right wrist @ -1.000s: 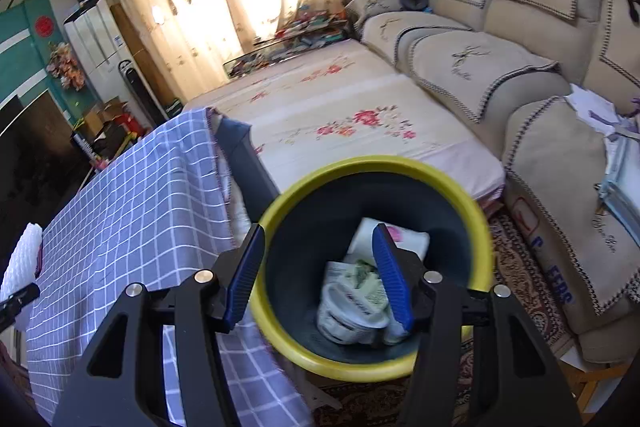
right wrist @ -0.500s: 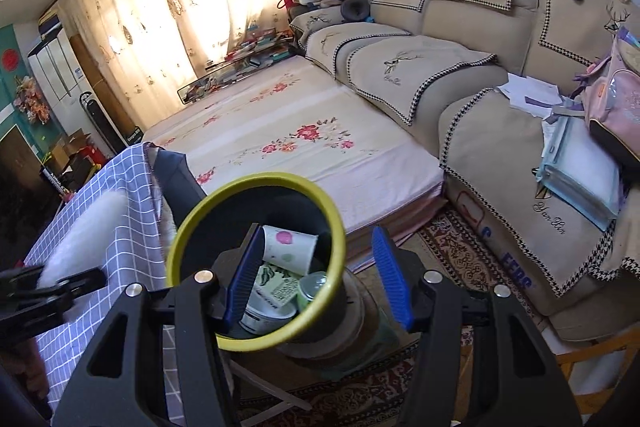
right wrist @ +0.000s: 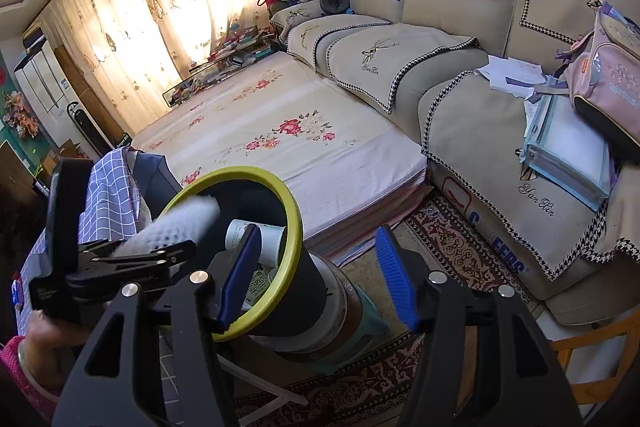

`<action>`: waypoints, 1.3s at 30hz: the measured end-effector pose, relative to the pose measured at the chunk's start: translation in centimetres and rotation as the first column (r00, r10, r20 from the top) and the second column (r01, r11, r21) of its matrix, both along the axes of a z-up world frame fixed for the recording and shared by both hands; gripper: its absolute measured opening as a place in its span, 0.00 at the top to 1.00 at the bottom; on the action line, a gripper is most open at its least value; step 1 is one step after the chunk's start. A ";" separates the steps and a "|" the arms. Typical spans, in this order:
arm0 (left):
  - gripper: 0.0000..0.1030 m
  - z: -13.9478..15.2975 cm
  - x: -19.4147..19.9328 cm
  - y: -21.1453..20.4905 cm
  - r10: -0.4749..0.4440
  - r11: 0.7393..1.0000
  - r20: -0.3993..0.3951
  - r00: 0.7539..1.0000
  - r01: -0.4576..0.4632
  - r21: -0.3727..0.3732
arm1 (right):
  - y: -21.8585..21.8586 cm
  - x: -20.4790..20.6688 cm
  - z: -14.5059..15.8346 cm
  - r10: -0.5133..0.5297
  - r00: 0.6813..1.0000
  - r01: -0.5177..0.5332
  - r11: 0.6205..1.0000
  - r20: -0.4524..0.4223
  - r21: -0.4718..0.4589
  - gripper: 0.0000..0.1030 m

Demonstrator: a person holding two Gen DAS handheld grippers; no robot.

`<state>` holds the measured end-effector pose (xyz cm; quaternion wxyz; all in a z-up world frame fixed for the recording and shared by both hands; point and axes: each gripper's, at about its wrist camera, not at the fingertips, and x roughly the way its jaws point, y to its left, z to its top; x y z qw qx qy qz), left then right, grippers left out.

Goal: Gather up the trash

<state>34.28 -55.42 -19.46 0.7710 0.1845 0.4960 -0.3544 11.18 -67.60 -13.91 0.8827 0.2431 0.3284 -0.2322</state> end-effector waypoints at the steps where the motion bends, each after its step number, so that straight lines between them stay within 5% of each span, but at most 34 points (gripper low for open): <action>1: 0.15 -0.2 0.2 -0.2 0.004 1.000 -0.001 1.000 -0.004 0.004 | 0.2 0.1 0.1 0.005 1.000 -0.005 1.000 0.000 0.000 0.45; 10: 0.10 2.9 -1.5 4.3 0.036 0.997 0.025 0.999 -0.034 -0.062 | 2.1 -0.4 1.7 0.031 0.999 -0.031 0.999 0.017 -0.037 0.43; 17: 0.05 9.2 -7.1 15.5 0.156 0.977 0.198 0.968 -0.122 -0.174 | 5.2 -1.1 3.1 0.091 0.995 -0.089 0.993 0.025 -0.077 0.39; 20: 0.05 11.2 -9.4 21.7 0.256 0.956 0.255 0.932 -0.206 -0.207 | 7.1 -1.3 3.6 0.138 0.990 -0.135 0.987 0.034 -0.092 0.34; 29: 0.05 15.8 -17.8 39.8 0.596 0.802 0.366 0.715 -0.502 -0.324 | 14.8 -3.2 7.2 0.314 0.943 -0.293 0.940 0.108 -0.175 0.09; 32: 0.05 16.8 -20.6 43.2 0.647 0.761 0.374 0.665 -0.533 -0.369 | 17.4 -4.5 8.6 0.369 0.920 -0.337 0.916 0.130 -0.218 0.07; 39: 0.05 19.0 -27.0 48.5 0.698 0.712 0.389 0.601 -0.524 -0.467 | 21.6 -7.5 11.4 0.435 0.885 -0.374 0.877 0.167 -0.300 0.07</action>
